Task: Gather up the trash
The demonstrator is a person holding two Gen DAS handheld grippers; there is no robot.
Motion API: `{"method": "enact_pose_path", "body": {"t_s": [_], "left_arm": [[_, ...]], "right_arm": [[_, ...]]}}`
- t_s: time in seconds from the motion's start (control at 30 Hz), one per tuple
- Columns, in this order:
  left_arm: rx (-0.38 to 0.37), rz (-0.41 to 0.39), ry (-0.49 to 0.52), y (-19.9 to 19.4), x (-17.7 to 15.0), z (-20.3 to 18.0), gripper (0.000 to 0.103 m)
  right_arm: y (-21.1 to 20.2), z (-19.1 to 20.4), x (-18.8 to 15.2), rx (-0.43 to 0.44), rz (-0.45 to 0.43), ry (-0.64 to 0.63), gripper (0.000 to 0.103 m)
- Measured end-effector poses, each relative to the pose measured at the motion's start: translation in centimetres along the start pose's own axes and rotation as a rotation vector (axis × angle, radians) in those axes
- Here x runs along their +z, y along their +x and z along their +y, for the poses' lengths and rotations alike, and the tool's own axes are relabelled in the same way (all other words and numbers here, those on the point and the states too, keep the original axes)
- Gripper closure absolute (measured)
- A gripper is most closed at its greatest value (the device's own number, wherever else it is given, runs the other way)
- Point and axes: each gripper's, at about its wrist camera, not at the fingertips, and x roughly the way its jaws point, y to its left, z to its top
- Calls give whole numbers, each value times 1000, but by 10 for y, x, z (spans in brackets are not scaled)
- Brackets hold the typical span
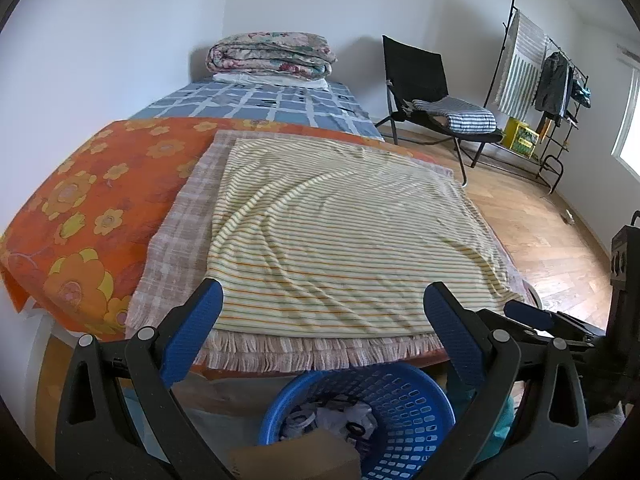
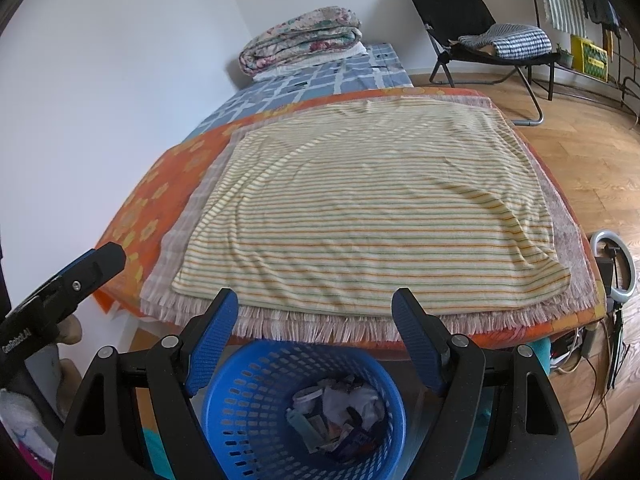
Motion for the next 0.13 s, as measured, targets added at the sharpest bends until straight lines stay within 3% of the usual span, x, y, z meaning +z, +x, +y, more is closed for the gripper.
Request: {"method": "enact_pose_path", "body": {"t_s": [0.13], "left_arm": [[14,-1,10,-1,-1,0,1]], "right_arm": [[0,0,0,2,2,1,24]]}}
